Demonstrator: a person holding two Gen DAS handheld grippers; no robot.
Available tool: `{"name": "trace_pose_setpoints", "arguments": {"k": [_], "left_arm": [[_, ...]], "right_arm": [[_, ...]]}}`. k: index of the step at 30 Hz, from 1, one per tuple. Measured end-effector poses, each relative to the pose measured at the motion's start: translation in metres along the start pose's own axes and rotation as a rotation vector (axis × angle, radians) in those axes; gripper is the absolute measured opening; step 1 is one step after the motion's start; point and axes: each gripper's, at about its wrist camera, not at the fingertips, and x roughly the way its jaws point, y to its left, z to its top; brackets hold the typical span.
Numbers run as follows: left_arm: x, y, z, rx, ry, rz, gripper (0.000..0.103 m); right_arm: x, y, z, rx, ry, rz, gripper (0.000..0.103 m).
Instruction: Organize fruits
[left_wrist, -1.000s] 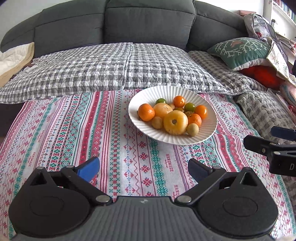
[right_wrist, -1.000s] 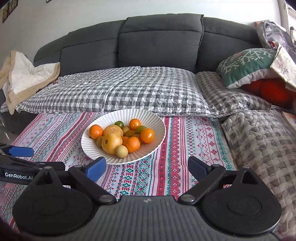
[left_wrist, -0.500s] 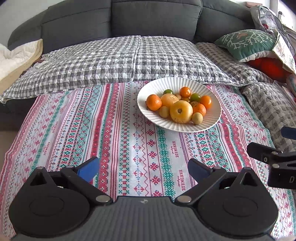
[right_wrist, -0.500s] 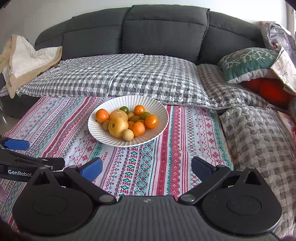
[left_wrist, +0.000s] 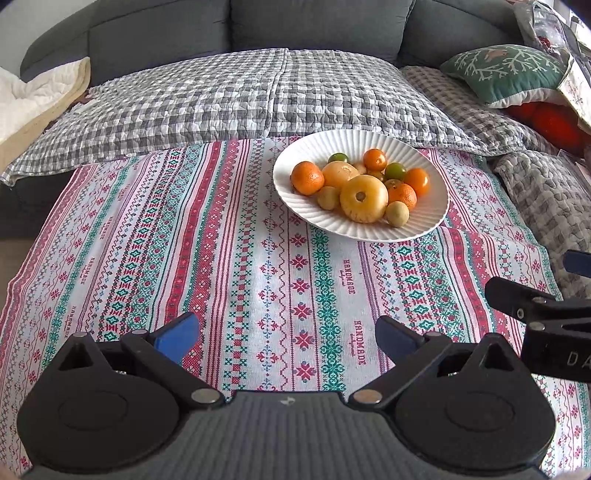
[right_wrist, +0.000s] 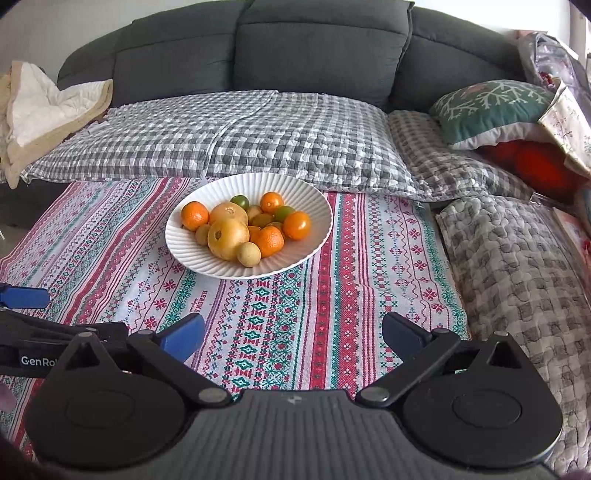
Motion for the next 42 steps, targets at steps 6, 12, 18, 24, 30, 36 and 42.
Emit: {"name": "trace_pose_setpoints", "arguments": {"k": [6, 12, 18, 24, 30, 36, 42], "left_arm": [[0.0, -0.004, -0.001, 0.015, 0.001, -0.003, 0.102], [0.003, -0.003, -0.001, 0.018, 0.008, 0.002, 0.102], [0.003, -0.003, -0.001, 0.016, 0.005, 0.004, 0.102], [0.004, -0.003, -0.001, 0.015, 0.006, 0.005, 0.102], [0.008, -0.003, -0.001, 0.015, 0.013, 0.003, 0.102], [0.007, -0.002, -0.001, 0.019, 0.012, -0.001, 0.102], [0.008, -0.003, 0.0, 0.022, 0.013, 0.0, 0.102]], "right_arm": [[0.003, 0.001, -0.002, -0.018, 0.011, -0.02, 0.102], [0.005, 0.001, -0.001, -0.016, 0.015, -0.018, 0.102], [0.007, 0.002, -0.002, -0.014, 0.026, -0.016, 0.102], [0.01, 0.001, -0.002, -0.007, 0.032, -0.014, 0.102], [0.011, 0.003, -0.002, -0.016, 0.038, -0.015, 0.102], [0.013, 0.002, -0.001, -0.009, 0.043, -0.015, 0.102], [0.014, 0.001, -0.001, -0.008, 0.049, -0.014, 0.102]]}}
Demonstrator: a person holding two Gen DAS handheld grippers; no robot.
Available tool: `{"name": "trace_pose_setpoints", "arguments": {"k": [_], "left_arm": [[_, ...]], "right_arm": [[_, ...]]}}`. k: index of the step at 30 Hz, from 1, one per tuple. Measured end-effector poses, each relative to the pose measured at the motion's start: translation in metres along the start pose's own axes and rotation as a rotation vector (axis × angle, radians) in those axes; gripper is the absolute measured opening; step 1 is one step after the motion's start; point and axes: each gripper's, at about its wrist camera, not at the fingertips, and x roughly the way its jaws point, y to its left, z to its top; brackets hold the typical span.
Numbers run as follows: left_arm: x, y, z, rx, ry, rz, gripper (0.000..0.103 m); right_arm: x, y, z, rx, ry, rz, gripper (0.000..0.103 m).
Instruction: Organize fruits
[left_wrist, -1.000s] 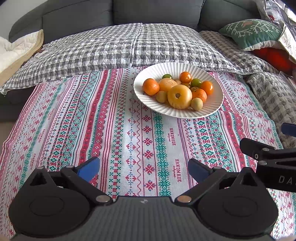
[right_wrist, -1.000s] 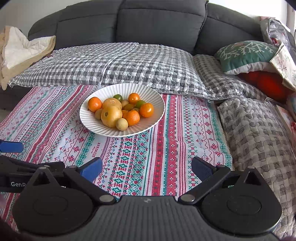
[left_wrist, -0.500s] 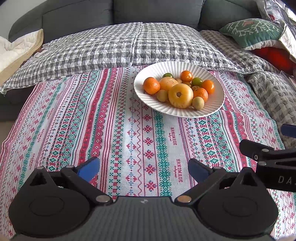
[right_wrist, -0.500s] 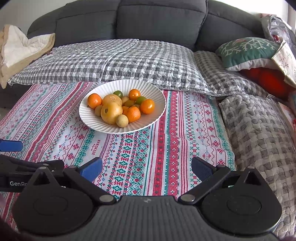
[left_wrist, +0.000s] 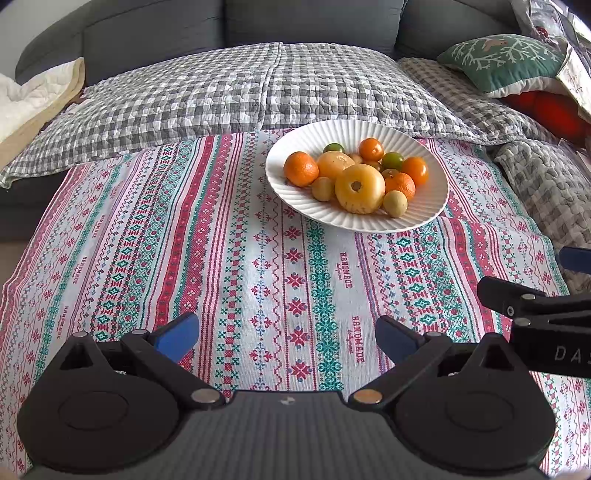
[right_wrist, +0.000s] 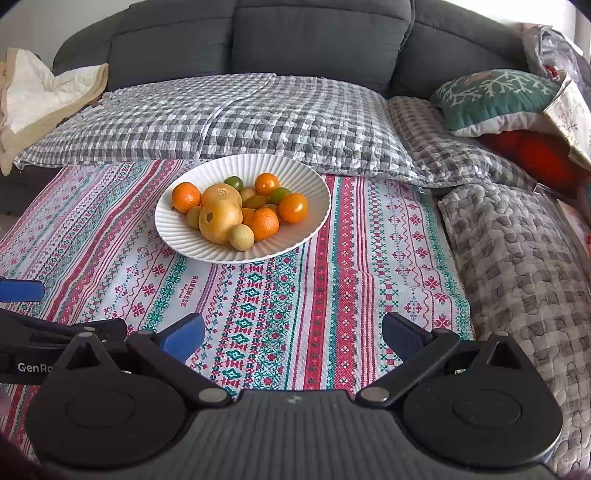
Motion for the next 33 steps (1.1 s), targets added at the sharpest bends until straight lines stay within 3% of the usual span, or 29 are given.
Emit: {"name": "trace_pose_setpoints", "arguments": {"k": [33], "left_arm": [[0.0013, 0.002, -0.0003, 0.004, -0.002, 0.005, 0.102]], "right_arm": [[0.0009, 0.0002, -0.0011, -0.003, 0.005, -0.002, 0.102]]}}
